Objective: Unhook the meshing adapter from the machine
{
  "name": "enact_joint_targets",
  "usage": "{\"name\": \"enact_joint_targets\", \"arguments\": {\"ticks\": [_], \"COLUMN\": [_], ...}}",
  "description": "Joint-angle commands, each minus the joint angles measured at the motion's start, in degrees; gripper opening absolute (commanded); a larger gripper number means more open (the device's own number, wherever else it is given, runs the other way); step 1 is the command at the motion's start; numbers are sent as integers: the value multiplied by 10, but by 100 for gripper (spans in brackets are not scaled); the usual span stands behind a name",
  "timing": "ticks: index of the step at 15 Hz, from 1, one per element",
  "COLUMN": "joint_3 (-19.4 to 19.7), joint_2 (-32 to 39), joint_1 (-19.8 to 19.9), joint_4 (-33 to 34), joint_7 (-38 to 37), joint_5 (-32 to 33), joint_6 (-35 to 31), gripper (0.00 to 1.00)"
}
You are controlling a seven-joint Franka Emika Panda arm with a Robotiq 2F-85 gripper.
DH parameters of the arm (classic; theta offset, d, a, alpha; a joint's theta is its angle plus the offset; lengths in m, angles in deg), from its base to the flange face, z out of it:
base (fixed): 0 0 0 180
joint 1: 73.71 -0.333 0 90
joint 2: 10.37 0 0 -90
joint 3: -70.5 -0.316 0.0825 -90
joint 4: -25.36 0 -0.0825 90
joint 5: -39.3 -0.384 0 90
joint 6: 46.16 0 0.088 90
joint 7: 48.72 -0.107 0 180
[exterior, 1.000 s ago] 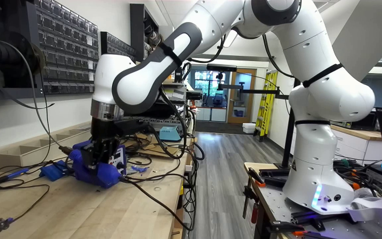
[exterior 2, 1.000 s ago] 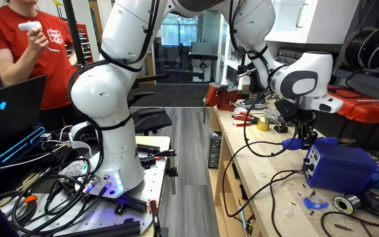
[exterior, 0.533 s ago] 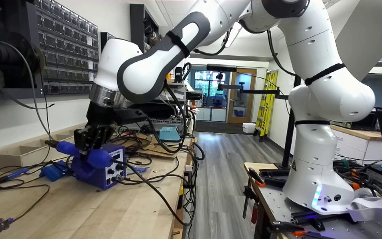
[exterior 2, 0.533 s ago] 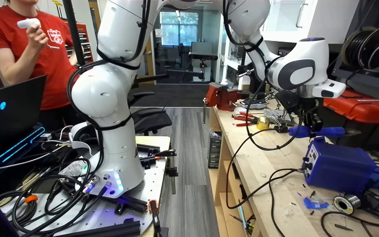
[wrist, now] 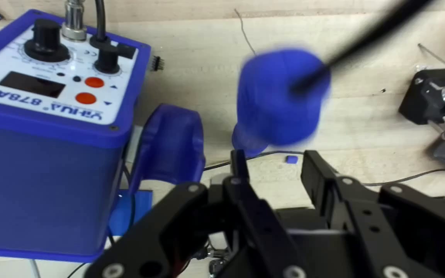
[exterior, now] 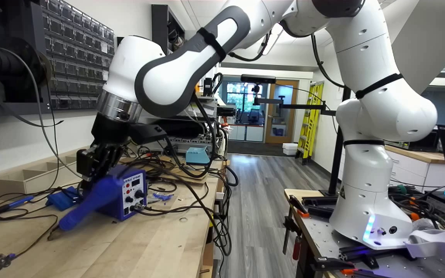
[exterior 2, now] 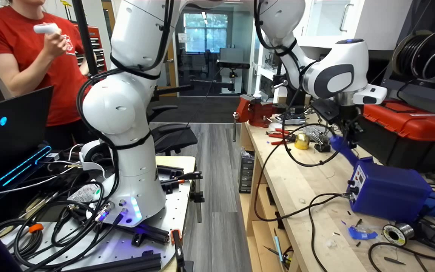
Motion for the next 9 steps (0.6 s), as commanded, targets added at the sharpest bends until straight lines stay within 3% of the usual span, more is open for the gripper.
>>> {"name": "enact_joint_targets", "arguments": {"ticks": [1, 4, 9], "joint_3": [-29, -43, -34], "joint_2": [-18, -13, -4], "joint_1": [3, 3, 0], "joint_4": [-25, -26, -18], "joint_7": [52, 77, 72], "joint_5": [-13, -16, -7], "joint_6": [21, 47, 90], "gripper": [17, 17, 17]}}
